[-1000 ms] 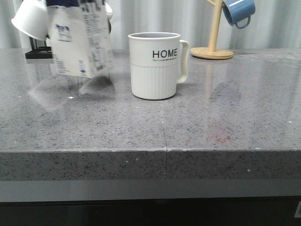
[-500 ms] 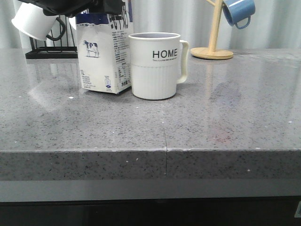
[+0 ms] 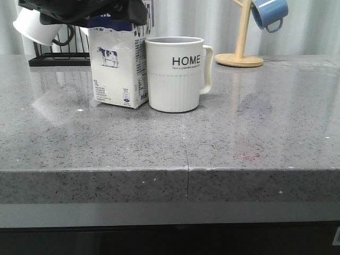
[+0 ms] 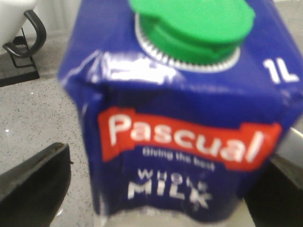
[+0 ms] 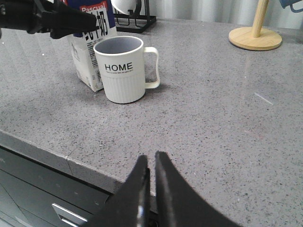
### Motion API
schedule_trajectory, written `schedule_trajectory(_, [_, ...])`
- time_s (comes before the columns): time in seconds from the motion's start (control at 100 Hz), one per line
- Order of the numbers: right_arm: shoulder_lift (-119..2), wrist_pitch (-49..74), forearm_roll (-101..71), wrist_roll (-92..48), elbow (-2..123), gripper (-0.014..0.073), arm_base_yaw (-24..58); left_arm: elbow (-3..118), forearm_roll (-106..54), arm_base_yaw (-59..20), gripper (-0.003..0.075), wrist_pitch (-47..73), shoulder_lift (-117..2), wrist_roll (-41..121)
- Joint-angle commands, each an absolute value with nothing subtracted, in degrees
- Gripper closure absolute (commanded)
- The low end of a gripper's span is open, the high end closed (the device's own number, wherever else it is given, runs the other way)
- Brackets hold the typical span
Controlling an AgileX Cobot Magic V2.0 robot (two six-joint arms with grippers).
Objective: Place milk next to cup
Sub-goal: 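Lower the milk carton beside the mug with the left gripper, then open the left gripper and lift it away from the carton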
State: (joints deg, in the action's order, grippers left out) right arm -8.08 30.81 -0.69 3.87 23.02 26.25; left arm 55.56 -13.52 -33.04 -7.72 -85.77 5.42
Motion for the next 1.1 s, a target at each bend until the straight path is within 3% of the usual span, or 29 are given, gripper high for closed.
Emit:
schedule_trajectory(0.0, [-8.7,26.8,-0.3,3.8,24.6,0.0545,26.1,55.8,-13.9,-33.4,0.0068,-11.0,-81.0,5.3])
schedule_trajectory(0.14, [-8.7,26.8,-0.3,3.8,24.6,0.0545,26.1,52.1,-13.8,-33.4,0.0108,-11.0,-75.6,5.3])
schedule_trajectory(0.28, [-8.7,26.8,-0.3,3.8,24.6,0.0545,26.1,48.1,-13.4,-33.3,0.0203,-10.8,-69.3,6.1])
schedule_trajectory(0.44, [-8.7,26.8,-0.3,3.8,24.6,0.0545,26.1,44.2,-13.5,-31.8,0.0395,-8.7,-62.5,8.3])
schedule_trajectory(0.71, [-8.7,26.8,-0.3,3.8,24.6,0.0545,26.1,38.6,-13.3,-22.5,0.0743,0.0,-51.0,8.4])
schedule_trajectory(1.09, [-8.7,26.8,-0.3,3.8,24.6,0.0545,26.1,31.5,-10.8,-11.3,0.0741,10.7,-35.4,8.4])
